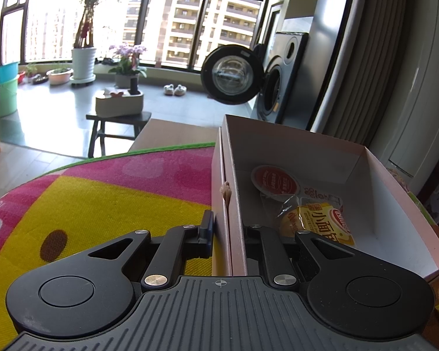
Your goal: Organize objects
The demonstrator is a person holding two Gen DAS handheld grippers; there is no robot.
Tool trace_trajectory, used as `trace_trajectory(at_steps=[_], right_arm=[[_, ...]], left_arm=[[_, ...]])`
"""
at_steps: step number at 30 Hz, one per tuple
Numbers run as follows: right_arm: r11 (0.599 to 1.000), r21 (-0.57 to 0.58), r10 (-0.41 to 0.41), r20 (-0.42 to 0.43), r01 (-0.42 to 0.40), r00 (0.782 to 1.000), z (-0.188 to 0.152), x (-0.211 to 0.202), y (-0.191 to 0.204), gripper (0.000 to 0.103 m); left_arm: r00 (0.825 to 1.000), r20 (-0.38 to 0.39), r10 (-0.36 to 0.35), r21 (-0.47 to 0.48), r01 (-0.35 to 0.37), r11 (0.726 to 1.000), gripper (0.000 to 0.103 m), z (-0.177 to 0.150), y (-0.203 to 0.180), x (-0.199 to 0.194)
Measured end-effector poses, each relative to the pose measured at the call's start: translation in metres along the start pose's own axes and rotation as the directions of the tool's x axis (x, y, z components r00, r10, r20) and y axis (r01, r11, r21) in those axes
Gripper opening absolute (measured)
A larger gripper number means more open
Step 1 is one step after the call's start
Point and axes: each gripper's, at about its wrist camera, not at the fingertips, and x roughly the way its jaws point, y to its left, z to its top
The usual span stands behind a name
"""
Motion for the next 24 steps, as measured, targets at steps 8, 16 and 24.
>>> trace_trajectory(at_steps=[8,16,24], right_arm=[[0.998,-0.012,-0.056,0.077,0.057,0.995,0.046,-0.015,-0.001,0.001],[0.999,-0.020,-0.028,-0.092,0.026,0.995,0.006,0.032,-0.002,0.046],[0.981,0.191,0.029,-0.181,0.006,0.983,-0.012,0.114,-0.024,0.063]], left_arm=[[1.000,-0.002,-0.001,-0.001,0.001,1.000,0.015,0.001,0.000,0.000],[1.000,-0.003,0.002,0.004,-0.002,1.000,0.014,0.002,-0.001,0.001],[1.000,-0.004,0.004,0.008,-0.004,1.000,0.014,0.002,-0.002,0.002]])
